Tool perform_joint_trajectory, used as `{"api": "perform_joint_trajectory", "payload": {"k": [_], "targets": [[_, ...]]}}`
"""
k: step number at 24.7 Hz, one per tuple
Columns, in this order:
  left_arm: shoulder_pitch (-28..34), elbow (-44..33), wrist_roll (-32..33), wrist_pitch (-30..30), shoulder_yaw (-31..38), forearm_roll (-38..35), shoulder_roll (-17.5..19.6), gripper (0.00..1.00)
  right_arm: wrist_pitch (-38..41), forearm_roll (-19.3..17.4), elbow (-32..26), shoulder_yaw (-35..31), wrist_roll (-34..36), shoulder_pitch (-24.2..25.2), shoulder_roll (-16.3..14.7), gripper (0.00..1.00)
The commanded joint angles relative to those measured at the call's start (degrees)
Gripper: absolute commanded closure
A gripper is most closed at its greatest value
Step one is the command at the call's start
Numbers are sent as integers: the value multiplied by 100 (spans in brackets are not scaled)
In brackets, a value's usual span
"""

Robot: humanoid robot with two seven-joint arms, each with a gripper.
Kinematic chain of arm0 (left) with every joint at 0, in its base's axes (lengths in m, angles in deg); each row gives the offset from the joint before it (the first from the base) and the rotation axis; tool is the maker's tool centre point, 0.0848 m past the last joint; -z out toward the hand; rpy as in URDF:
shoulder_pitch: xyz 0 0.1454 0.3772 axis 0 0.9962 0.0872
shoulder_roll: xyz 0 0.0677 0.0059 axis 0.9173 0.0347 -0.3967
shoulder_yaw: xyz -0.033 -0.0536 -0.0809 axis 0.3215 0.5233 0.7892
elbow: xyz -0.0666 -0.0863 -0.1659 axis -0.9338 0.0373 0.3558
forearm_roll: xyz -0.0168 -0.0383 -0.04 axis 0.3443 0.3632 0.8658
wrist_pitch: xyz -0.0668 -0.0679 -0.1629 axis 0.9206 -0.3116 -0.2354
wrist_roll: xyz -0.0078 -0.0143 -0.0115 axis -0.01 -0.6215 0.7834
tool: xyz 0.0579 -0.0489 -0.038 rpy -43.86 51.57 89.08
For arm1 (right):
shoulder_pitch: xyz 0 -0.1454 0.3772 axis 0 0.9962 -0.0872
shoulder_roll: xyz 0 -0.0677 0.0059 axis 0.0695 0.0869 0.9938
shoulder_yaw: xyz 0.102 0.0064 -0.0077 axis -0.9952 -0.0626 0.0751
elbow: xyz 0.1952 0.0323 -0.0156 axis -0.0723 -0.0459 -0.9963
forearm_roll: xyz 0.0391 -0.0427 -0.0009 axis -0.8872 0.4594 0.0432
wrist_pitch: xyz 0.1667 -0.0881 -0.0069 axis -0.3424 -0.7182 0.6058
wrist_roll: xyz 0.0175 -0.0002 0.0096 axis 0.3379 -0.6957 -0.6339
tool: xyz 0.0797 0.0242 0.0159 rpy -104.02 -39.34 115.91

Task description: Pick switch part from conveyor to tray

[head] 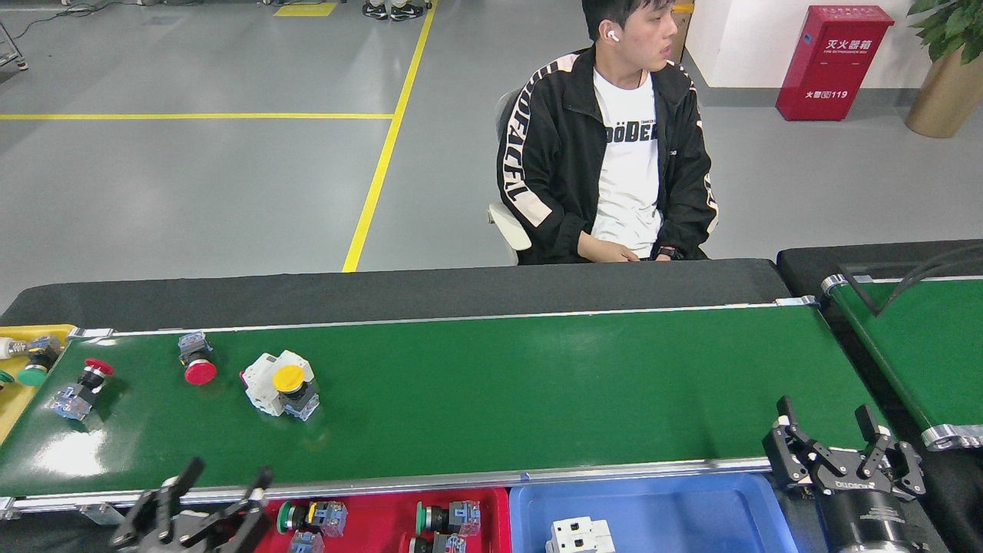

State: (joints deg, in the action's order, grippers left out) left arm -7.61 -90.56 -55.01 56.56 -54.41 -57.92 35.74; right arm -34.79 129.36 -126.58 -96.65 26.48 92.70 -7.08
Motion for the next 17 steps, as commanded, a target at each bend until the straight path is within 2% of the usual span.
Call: {"api": "perform_joint_trajectory", "payload": {"k": [1,3,5,7,11,14,17], "targets": [[23,-60,-135,-457,63,-157,16,0,-111,86,-282,180,-4,61,146,2],[32,-51,-275,-650,55,-464,-28,0,-226,349,-502,312,5,140,383,2],[23,-60,-284,-668,2,-517,-54,0,-296,666,-537,383,-4,157,647,2],[-83,-34,-223,-747,-218,-544,-81,0,-313,833,-537,383,-4,184,787,2],[-619,423,-214,-1028,-570,-587,25,0,-322,841,-546,418,-12,324,805,2],[-1181,942,-223,-1186,-684,-1079,25,0,-305,833,-555,497,-12,403,787,1],[-1594,1258,-223,-1212,-693,-1264,34,0,-305,833,-555,514,-12,439,778,1]]}}
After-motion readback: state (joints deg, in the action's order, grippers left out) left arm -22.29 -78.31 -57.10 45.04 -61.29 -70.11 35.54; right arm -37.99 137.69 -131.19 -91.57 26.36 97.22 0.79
